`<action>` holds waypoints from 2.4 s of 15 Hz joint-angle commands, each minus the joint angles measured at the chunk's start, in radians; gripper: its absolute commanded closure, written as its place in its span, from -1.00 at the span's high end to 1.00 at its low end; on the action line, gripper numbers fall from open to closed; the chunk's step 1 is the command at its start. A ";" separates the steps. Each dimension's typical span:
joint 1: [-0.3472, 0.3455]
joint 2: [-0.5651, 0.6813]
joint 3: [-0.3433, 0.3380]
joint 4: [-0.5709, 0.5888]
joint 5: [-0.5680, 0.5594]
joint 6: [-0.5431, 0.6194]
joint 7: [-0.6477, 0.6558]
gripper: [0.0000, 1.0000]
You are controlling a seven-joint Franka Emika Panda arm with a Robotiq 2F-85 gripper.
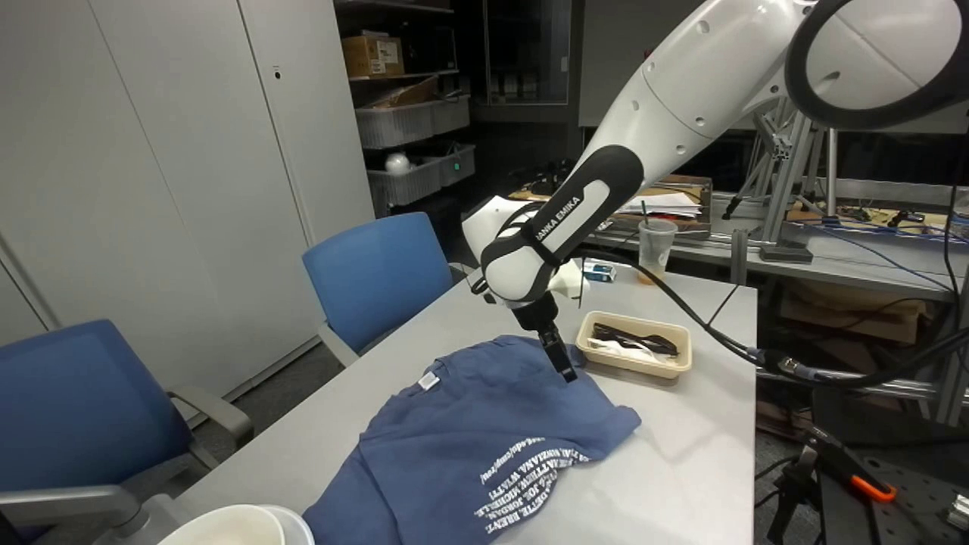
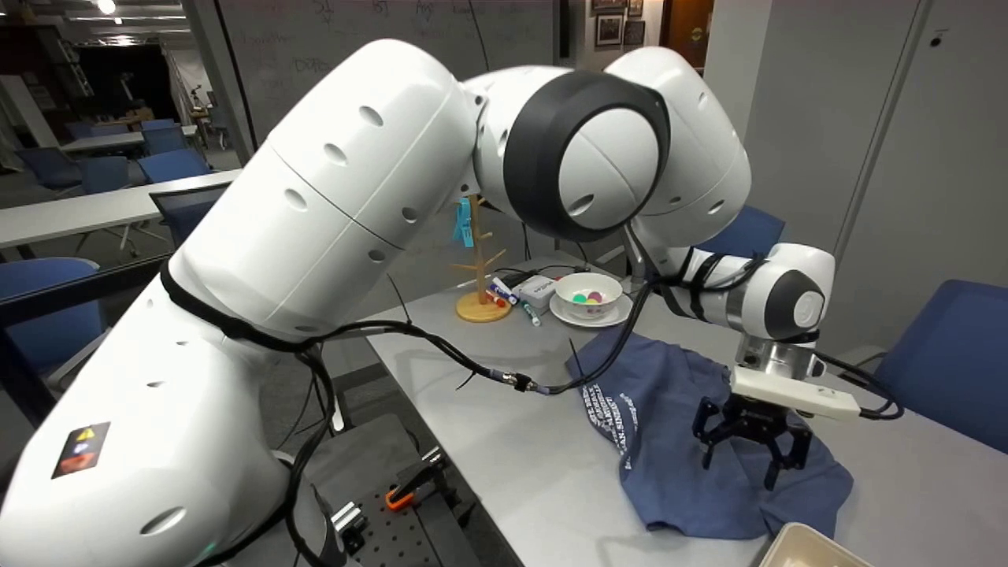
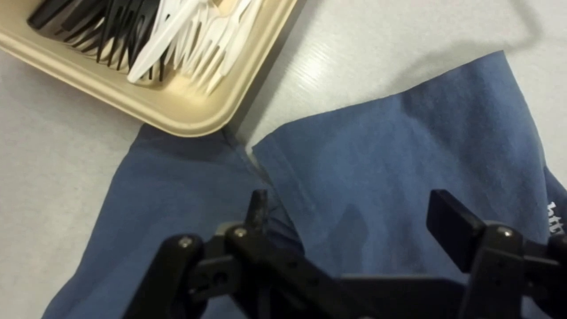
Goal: Fold the blue shirt
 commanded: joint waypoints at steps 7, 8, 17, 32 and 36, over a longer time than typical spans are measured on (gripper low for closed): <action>-0.027 0.105 0.022 0.129 0.061 -0.153 -0.095 0.84; -0.026 0.115 0.025 0.137 0.066 -0.160 -0.100 0.80; -0.010 0.150 0.006 0.189 0.044 -0.163 -0.089 0.64; -0.024 0.141 -0.028 0.175 0.039 -0.227 -0.075 0.62; -0.014 0.138 -0.043 0.163 0.031 -0.171 -0.005 0.61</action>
